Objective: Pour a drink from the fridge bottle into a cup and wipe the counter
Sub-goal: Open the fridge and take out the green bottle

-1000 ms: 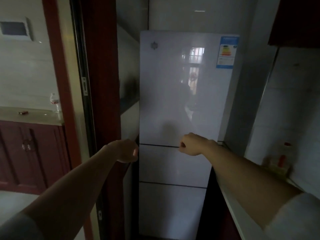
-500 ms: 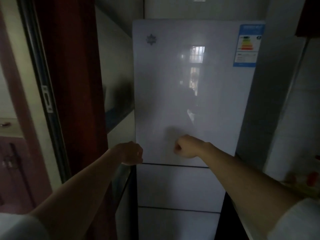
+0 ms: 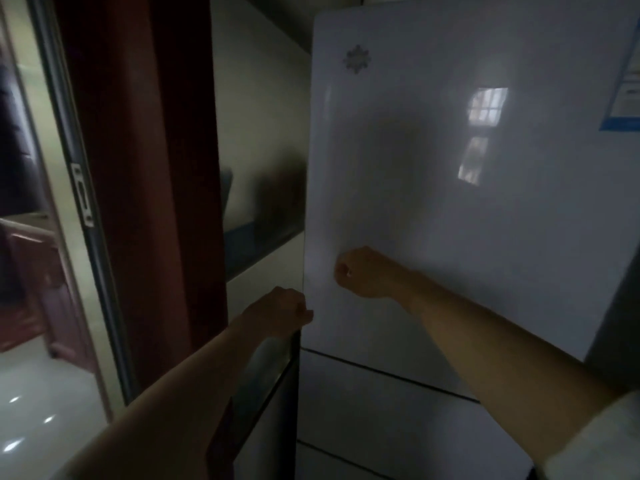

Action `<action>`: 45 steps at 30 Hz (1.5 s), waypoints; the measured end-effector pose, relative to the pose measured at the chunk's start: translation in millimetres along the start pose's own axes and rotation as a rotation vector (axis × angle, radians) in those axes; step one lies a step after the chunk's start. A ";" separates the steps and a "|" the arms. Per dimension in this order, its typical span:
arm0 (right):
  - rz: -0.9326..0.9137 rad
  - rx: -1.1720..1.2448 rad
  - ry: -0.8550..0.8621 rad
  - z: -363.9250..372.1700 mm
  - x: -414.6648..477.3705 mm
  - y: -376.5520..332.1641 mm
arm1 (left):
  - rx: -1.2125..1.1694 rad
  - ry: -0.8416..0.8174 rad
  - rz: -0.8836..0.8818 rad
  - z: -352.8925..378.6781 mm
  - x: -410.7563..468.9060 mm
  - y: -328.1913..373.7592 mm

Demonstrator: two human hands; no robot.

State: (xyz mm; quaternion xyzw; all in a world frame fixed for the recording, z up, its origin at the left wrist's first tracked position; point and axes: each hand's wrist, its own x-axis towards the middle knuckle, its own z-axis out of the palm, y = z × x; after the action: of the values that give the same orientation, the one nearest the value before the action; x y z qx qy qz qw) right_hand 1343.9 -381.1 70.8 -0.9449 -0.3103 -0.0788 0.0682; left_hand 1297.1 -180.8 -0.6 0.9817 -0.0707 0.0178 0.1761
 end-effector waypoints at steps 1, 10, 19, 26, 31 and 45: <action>-0.036 -0.010 0.008 0.9 6.8 -3.5 | -0.002 0.001 -0.016 2.0 1.2 -4.2; -0.301 -0.398 0.215 -4.9 79.4 -29.4 | -0.070 0.118 -0.055 2.6 18.0 -33.0; -0.326 -0.975 0.196 -17.6 142.6 -37.8 | -0.108 0.093 -0.064 20.2 34.2 -42.3; -0.144 -1.116 0.032 -9.8 147.7 -42.6 | -0.133 0.079 -0.032 22.0 38.0 -34.9; -0.166 -1.046 0.091 -9.4 143.0 -47.0 | -0.203 0.078 -0.043 24.9 29.9 -38.0; -0.354 -0.937 0.475 3.4 72.5 -87.5 | -0.661 0.250 0.120 31.2 8.9 -27.5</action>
State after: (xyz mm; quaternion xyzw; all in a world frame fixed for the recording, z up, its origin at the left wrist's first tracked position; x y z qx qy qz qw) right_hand 1349.6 -268.9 88.3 -0.7639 -0.3723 -0.4295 -0.3056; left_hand 1310.2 -167.3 -38.8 0.8559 -0.1081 0.1242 0.4902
